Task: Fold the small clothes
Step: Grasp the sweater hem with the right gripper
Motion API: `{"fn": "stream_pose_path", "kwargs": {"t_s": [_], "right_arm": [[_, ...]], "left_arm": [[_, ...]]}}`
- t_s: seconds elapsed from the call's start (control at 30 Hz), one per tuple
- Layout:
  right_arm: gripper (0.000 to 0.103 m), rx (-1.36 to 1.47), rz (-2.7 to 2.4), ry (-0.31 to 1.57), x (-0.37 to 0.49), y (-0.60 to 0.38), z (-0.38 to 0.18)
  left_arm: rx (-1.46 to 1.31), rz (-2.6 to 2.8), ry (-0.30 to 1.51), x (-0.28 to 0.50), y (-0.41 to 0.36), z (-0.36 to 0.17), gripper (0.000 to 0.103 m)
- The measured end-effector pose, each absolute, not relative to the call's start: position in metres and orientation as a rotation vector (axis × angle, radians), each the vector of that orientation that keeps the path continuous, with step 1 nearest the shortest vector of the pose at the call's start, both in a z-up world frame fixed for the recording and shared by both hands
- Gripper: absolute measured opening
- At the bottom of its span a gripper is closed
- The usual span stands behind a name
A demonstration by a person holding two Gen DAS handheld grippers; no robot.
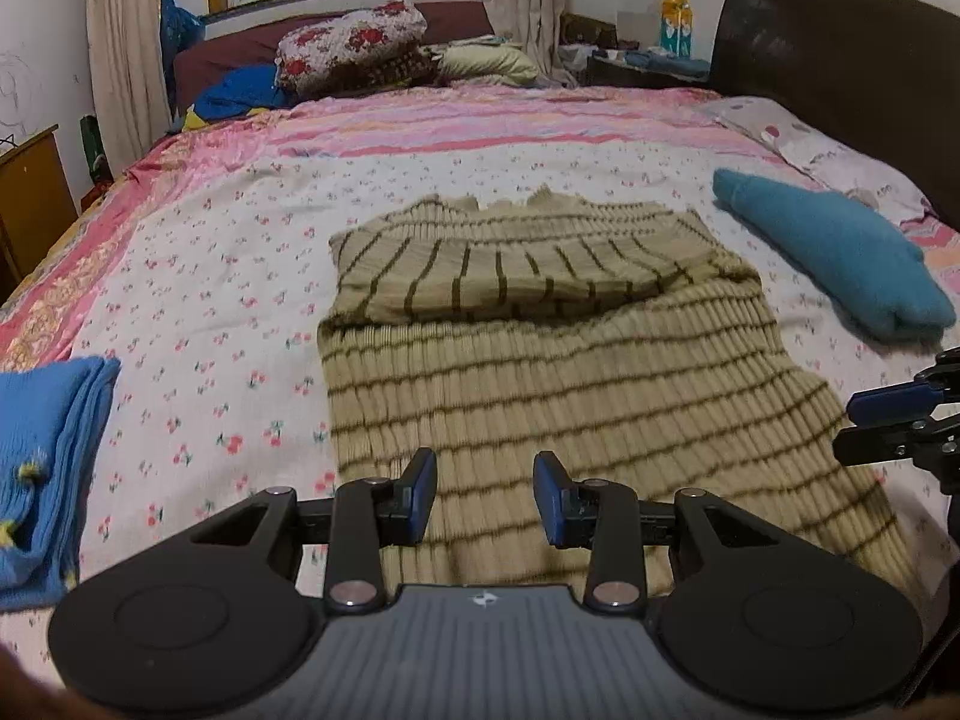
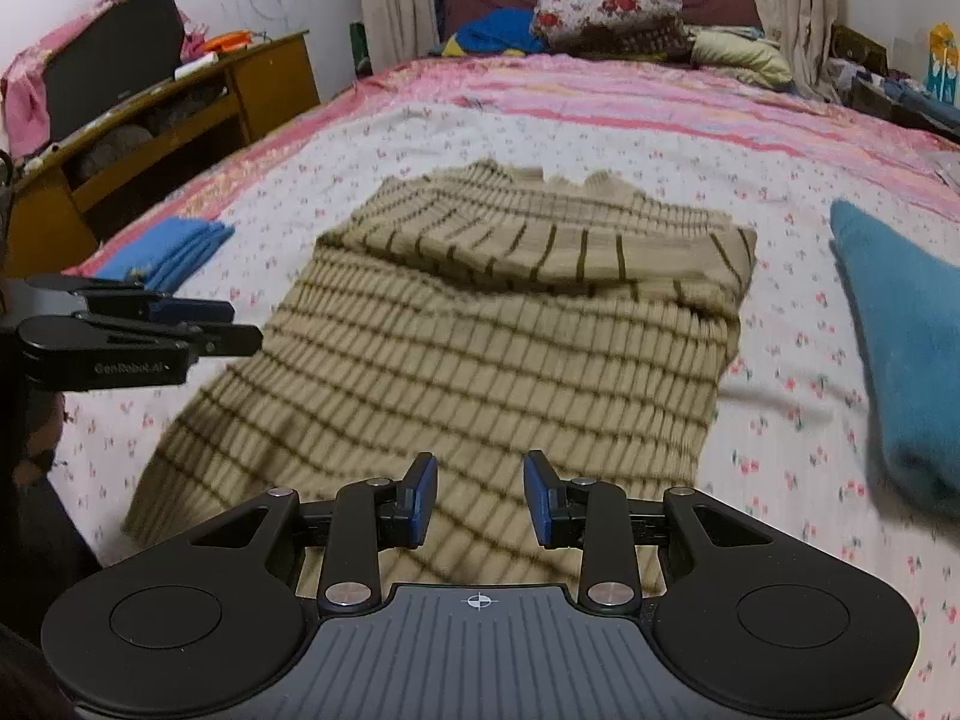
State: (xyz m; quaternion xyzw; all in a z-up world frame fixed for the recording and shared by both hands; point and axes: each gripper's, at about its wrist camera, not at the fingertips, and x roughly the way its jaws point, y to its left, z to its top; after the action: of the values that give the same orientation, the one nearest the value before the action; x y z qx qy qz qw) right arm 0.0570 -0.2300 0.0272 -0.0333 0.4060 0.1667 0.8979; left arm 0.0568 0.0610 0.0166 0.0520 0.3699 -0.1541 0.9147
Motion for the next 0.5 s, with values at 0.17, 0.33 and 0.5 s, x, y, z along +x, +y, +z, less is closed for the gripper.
{"fn": "stream_pose_path", "kwargs": {"t_s": [0.17,0.33,0.5], "right_arm": [[0.036,-0.066,0.333,0.889,0.035,-0.238,0.017],[0.038,-0.053,0.292,0.945,0.015,-0.254,0.004],[0.038,0.005,0.253,1.012,0.003,-0.269,-0.008]], "left_arm": [[0.11,-0.311,0.8,0.033,0.076,0.005,0.042],[0.082,-0.266,0.877,0.014,0.101,-0.012,0.042],[0.015,-0.268,0.967,-0.004,0.114,-0.026,0.042]]}}
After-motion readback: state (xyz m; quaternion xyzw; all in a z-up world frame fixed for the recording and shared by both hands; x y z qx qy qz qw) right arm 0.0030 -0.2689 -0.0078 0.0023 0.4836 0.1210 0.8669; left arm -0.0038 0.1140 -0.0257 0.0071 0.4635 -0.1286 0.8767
